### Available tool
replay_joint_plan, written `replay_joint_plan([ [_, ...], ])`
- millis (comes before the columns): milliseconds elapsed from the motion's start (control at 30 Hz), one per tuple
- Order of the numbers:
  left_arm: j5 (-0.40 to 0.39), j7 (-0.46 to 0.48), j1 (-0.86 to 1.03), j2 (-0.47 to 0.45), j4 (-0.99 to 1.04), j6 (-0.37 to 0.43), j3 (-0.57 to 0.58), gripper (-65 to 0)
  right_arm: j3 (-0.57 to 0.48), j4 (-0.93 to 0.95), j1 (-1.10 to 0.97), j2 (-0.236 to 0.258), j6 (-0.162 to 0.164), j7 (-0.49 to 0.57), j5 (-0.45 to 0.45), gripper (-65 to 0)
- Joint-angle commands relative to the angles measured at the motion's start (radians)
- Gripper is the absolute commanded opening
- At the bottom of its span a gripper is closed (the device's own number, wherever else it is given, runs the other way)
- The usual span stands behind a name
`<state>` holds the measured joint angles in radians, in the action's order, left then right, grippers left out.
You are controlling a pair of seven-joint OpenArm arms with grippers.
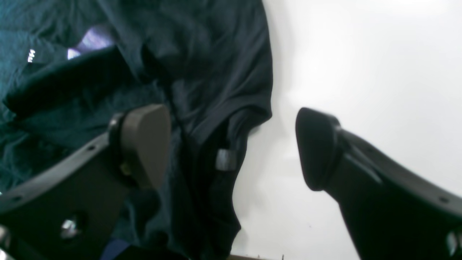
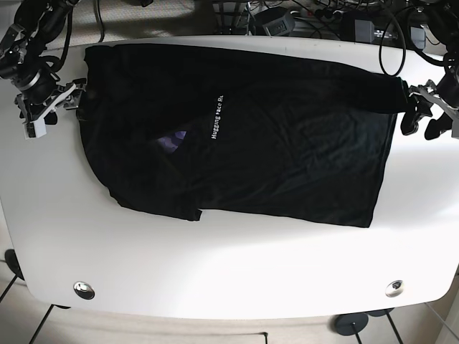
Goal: Fold the T-shirt properly
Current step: 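Lower both grippers onto the shirt's hem and grasp it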
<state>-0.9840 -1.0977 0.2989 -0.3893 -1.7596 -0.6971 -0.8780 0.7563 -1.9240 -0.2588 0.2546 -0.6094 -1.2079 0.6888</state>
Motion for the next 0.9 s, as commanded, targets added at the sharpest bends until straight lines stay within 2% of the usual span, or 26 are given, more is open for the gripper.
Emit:
replay_joint_plan([
  [33, 0.004, 0.027, -0.031, -0.026, 0.007, -0.001, -0.004, -26.0, -0.019, -0.013, 0.011, 0.009, 0.001, 0.021, -0.033, -13.3],
  [67, 0.033, 0.027, -0.062, -0.026, 0.013, -0.001, 0.01, -26.0, -0.031, -0.013, 0.039, -0.007, 0.001, 0.023, -0.071, -13.3],
  [133, 0.152, 0.027, -0.146, -0.023, 0.02, -0.001, 0.061, -26.0, -0.051, 0.01, 0.105, -0.051, -0.011, 0.024, -0.214, -13.3],
  [167, 0.196, 0.027, -0.18, -0.018, 0.022, -0.001, 0.079, -26.0, -0.077, 0.051, 0.149, -0.061, -0.031, 0.043, -0.252, -13.3],
  [233, 0.274, 0.029, -0.241, 0.019, 0.037, -0.001, 0.098, -26.0, -0.119, 0.159, 0.209, -0.056, -0.06, 0.101, -0.292, -13.3],
  [367, 0.471, 0.029, -0.34, 0.072, 0.04, -0.001, 0.102, -26.0, -0.137, 0.366, 0.344, -0.048, -0.066, 0.184, -0.36, -13.3],
  [400, 0.524, 0.031, -0.356, 0.089, 0.04, -0.001, 0.102, -26.0, -0.14, 0.436, 0.373, -0.025, -0.066, 0.222, -0.372, -13.3],
  [467, 0.598, 0.031, -0.395, 0.103, 0.042, -0.001, 0.102, -26.0, -0.14, 0.559, 0.405, -0.01, -0.066, 0.303, -0.378, -13.3],
  [600, 0.666, 0.034, -0.413, 0.103, 0.043, -0.001, 0.102, -26.0, -0.14, 0.657, 0.416, 0.019, -0.068, 0.337, -0.37, -13.3],
  [733, 0.759, 0.035, -0.485, 0.129, 0.069, -0.001, 0.104, -25.6, -0.142, 0.653, 0.392, -0.018, -0.068, 0.333, -0.37, -13.3],
  [833, 0.784, 0.035, -0.551, 0.129, 0.168, -0.001, 0.104, -25.4, -0.202, 0.601, 0.365, -0.051, -0.068, 0.333, -0.37, -13.5],
  [900, 0.784, 0.046, -0.603, 0.129, 0.252, 0.046, 0.104, -25.4, -0.223, 0.593, 0.362, -0.057, -0.065, 0.334, -0.37, -18.4],
])
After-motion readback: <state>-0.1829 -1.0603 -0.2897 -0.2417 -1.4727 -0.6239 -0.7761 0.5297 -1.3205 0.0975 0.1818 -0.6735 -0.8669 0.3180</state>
